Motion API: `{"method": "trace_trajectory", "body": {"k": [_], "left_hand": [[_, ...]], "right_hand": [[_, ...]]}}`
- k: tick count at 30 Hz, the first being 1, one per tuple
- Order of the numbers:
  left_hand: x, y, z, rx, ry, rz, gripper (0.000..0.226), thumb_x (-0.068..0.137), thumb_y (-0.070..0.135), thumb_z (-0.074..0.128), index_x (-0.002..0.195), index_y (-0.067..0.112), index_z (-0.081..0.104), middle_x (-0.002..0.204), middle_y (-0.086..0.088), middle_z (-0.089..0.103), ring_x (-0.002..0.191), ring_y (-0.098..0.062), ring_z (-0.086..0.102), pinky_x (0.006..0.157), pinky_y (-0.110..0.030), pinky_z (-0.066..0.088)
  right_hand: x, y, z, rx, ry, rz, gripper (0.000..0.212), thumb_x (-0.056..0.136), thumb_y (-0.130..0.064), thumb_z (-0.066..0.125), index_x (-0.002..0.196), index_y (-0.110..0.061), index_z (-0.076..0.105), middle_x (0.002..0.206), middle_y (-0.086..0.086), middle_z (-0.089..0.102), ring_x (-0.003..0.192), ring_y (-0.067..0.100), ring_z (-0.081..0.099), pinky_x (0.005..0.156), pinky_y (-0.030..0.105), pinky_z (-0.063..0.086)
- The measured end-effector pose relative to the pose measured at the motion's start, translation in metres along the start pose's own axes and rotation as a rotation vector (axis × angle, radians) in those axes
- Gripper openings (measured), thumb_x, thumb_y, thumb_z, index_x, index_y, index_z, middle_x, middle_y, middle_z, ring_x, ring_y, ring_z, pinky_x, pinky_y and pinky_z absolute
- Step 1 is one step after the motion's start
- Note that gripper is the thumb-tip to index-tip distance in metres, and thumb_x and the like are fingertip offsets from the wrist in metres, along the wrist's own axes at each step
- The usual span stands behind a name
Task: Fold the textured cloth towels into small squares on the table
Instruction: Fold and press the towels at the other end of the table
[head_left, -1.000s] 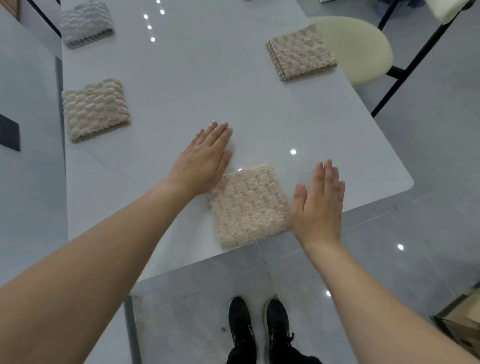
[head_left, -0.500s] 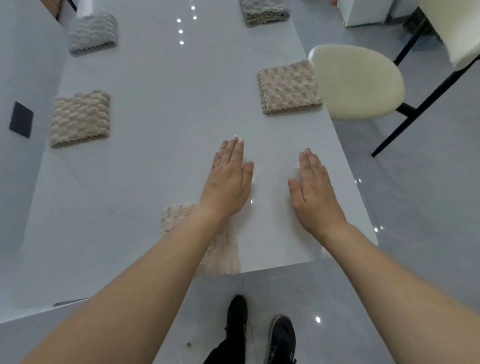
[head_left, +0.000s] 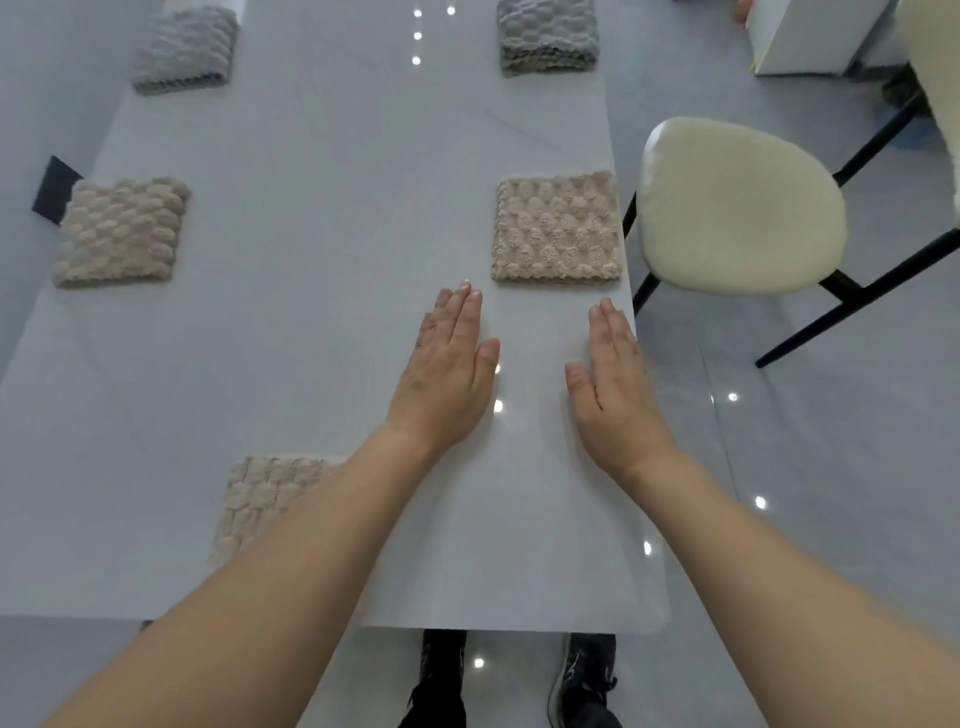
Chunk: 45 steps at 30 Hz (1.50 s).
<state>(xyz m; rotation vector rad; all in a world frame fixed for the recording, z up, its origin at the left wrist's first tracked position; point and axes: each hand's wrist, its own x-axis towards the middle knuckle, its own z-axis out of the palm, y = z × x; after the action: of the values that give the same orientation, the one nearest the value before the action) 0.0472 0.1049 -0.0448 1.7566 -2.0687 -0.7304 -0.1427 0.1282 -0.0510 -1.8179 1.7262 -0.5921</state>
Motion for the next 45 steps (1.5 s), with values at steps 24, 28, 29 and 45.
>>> {"method": "trace_trajectory", "body": {"k": [24,28,29,45], "left_hand": [[0.18,0.039,0.014,-0.659,0.243,-0.211,0.045,0.106,0.026,0.033,0.152,0.022,0.032,0.158,0.011,0.029,0.143,0.006,0.022,0.117,-0.014,0.016],[0.188,0.034,0.019,-0.579,0.211,-0.198,0.044,0.107,0.025,0.033,0.151,0.021,0.035,0.159,0.012,0.027,0.145,0.005,0.017,0.119,-0.017,0.013],[0.189,0.033,0.02,-0.525,0.195,-0.192,0.045,0.107,0.026,0.033,0.151,0.02,0.035,0.159,0.012,0.027,0.146,0.004,0.015,0.119,-0.017,0.011],[0.197,-0.006,0.014,0.237,0.081,-0.136,0.054,0.104,0.045,0.019,0.154,0.027,0.025,0.159,0.014,0.023,0.15,-0.007,0.008,0.123,-0.032,0.003]], "right_hand": [[0.196,0.052,-0.036,0.44,-0.048,-0.069,0.062,0.1,-0.036,0.024,0.155,-0.014,0.003,0.163,-0.005,-0.003,0.146,-0.001,-0.007,0.111,0.005,-0.005],[0.209,0.053,-0.03,0.308,-0.06,-0.165,0.058,0.103,-0.033,0.021,0.154,-0.013,0.004,0.163,-0.003,-0.003,0.146,0.002,-0.01,0.118,0.02,-0.006],[0.212,0.053,-0.029,0.245,-0.064,-0.184,0.058,0.103,-0.033,0.02,0.155,-0.012,0.003,0.163,-0.001,-0.004,0.147,0.004,-0.01,0.119,0.024,-0.007],[0.235,0.082,-0.036,-0.351,-0.181,-0.356,0.066,0.099,-0.041,0.005,0.153,-0.005,0.0,0.162,0.008,-0.004,0.149,0.019,-0.011,0.119,0.039,-0.012]]}}
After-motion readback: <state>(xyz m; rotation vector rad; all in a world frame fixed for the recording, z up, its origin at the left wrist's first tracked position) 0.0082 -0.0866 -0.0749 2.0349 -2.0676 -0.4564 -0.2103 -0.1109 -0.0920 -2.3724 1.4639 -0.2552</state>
